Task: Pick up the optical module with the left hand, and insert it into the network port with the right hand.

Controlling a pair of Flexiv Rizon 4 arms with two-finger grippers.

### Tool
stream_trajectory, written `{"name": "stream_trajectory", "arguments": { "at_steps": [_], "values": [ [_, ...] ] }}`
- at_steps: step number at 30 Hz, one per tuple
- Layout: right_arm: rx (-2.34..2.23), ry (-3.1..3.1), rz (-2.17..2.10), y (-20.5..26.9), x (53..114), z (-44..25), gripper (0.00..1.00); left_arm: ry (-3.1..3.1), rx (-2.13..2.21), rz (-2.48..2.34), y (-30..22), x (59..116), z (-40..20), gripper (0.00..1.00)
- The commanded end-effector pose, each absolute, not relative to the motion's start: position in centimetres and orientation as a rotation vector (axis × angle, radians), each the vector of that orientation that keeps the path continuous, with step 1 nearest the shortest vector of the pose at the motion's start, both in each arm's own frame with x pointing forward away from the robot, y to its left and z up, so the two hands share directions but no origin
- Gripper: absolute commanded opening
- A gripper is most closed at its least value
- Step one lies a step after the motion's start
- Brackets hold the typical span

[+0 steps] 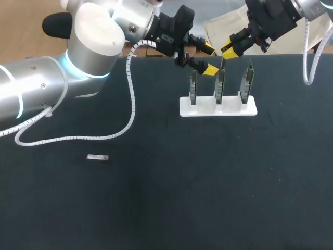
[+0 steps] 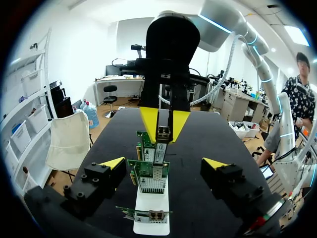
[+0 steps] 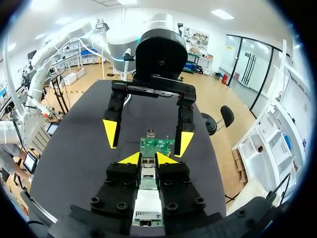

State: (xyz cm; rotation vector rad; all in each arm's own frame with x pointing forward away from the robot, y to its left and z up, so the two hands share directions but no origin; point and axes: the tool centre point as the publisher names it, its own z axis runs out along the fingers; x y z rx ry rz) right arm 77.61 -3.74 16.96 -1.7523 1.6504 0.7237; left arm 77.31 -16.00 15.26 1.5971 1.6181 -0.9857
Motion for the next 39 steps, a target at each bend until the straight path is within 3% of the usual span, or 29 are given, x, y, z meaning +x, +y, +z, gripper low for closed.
{"name": "stream_trajectory", "arguments": {
  "at_steps": [1, 27, 28, 29, 30, 39],
  "values": [
    [-1.750, 1.654, 0.722, -3.77, 77.46, 16.73, 0.00, 1.622, 1.603, -0.987, -16.04, 77.48, 15.32, 1.00],
    [-1.755, 1.683, 0.732, -3.74, 77.56, 15.95, 0.00, 1.622, 1.603, -0.987, -16.04, 77.48, 15.32, 1.00],
    [-1.765, 1.680, 0.741, -3.67, 77.51, 15.93, 0.10, 1.622, 1.603, -0.987, -16.04, 77.48, 15.32, 1.00],
    [-1.764, 1.681, 0.738, -3.64, 77.46, 15.93, 0.69, 1.622, 1.603, -0.987, -16.04, 77.48, 15.32, 1.00],
    [-1.764, 1.680, 0.736, -3.60, 77.42, 15.97, 1.00, 1.622, 1.603, -0.987, -16.04, 77.48, 15.32, 1.00],
    [-1.682, 1.702, 0.776, -4.01, 77.84, 16.43, 1.00, 1.622, 1.603, -0.987, -16.04, 77.48, 15.32, 1.00]
  ]
}}
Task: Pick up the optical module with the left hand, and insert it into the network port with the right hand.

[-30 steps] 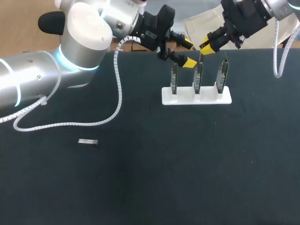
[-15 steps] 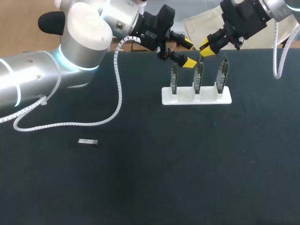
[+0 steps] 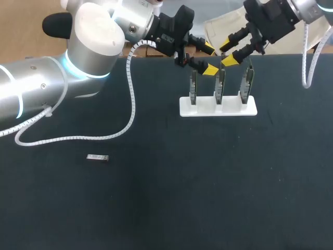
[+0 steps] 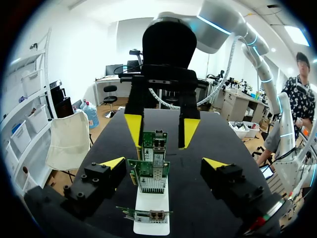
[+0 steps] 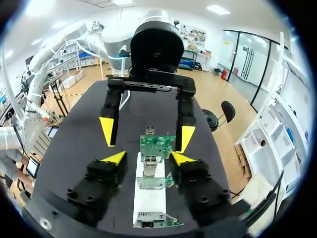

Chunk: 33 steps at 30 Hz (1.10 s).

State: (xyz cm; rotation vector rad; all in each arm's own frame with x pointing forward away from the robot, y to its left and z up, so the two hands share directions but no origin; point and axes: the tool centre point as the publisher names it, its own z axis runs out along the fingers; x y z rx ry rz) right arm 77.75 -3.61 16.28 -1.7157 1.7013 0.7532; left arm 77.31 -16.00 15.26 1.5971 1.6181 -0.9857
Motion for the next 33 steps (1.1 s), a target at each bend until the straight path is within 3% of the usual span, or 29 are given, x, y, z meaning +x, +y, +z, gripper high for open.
{"name": "stream_trajectory", "arguments": {
  "at_steps": [1, 24, 25, 26, 33],
  "values": [
    [-1.668, 1.703, 0.785, -4.1, 78.0, 16.6, 1.00, 1.622, 1.603, -0.987, -16.0, 77.5, 15.3, 1.00],
    [-1.528, 1.686, 0.910, -7.0, 78.4, 18.2, 1.00, 1.622, 1.603, -0.987, -16.0, 77.5, 15.3, 1.00],
    [-1.526, 1.684, 0.908, -7.0, 78.4, 18.2, 0.44, 1.622, 1.603, -0.987, -16.0, 77.5, 15.3, 1.00],
    [-1.524, 1.682, 0.905, -7.0, 78.4, 18.2, 0.00, 1.622, 1.603, -0.987, -16.0, 77.5, 15.3, 1.00],
    [-1.520, 1.676, 0.899, -6.9, 78.3, 18.3, 0.00, 1.622, 1.603, -0.987, -16.0, 77.5, 15.3, 1.00]
  ]
}}
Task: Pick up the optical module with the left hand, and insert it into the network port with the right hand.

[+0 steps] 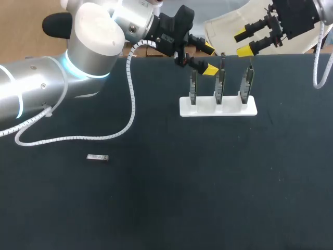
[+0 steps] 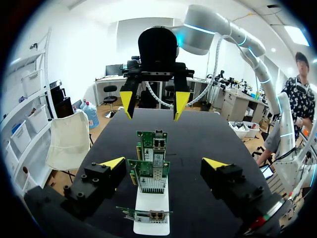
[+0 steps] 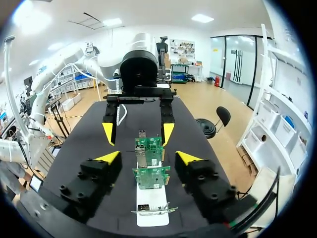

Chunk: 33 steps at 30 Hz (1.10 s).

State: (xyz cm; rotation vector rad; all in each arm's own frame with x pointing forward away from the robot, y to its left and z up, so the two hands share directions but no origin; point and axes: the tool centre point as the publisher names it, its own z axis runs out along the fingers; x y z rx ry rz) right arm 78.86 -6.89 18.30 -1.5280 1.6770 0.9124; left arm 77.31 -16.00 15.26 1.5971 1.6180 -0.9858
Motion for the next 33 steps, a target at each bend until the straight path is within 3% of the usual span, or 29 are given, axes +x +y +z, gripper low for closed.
{"name": "stream_trajectory", "arguments": {
  "at_steps": [1, 33],
  "values": [
    [-1.520, 1.675, 0.897, -6.9, 78.3, 18.4, 0.00, 1.622, 1.603, -0.987, -16.0, 77.5, 15.3, 1.00],
    [-1.590, 1.608, 0.903, -3.0, 78.7, 18.9, 0.00, 1.622, 1.603, -0.987, -16.0, 77.5, 15.3, 1.00]
  ]
}}
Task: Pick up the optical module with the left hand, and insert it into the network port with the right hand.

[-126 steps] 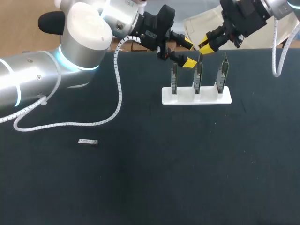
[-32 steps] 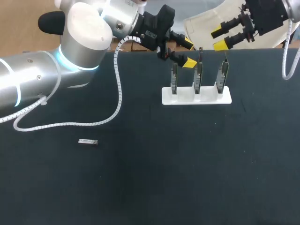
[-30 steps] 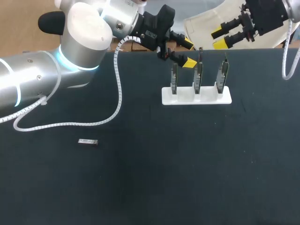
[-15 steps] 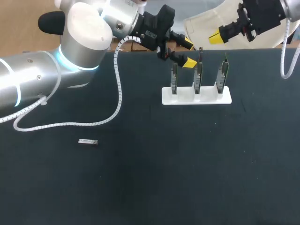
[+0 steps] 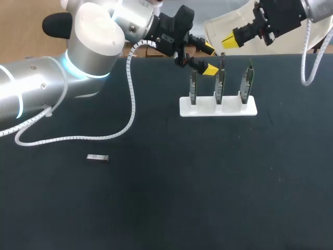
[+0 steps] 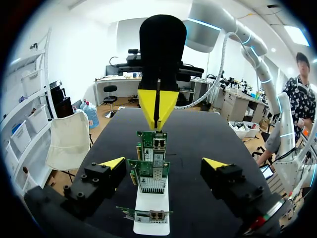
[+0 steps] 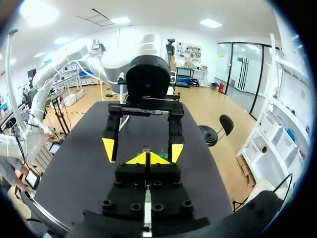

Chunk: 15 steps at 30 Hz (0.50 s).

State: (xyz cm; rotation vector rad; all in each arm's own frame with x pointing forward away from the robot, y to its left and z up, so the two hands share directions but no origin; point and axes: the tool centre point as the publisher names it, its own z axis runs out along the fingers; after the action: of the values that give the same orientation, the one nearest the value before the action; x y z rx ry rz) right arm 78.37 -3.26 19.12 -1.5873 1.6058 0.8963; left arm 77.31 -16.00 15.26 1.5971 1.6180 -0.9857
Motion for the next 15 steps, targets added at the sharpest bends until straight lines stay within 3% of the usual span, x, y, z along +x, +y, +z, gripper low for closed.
{"name": "stream_trajectory", "arguments": {
  "at_steps": [1, 15],
  "values": [
    [-1.589, 1.609, 0.904, -2.97, 78.72, 18.91, 0.00, 1.622, 1.603, -0.987, -16.04, 77.48, 15.32, 1.00],
    [-1.576, 1.644, 0.913, -2.89, 78.37, 17.94, 0.00, 1.622, 1.603, -0.987, -16.04, 77.48, 15.32, 1.00]
  ]
}}
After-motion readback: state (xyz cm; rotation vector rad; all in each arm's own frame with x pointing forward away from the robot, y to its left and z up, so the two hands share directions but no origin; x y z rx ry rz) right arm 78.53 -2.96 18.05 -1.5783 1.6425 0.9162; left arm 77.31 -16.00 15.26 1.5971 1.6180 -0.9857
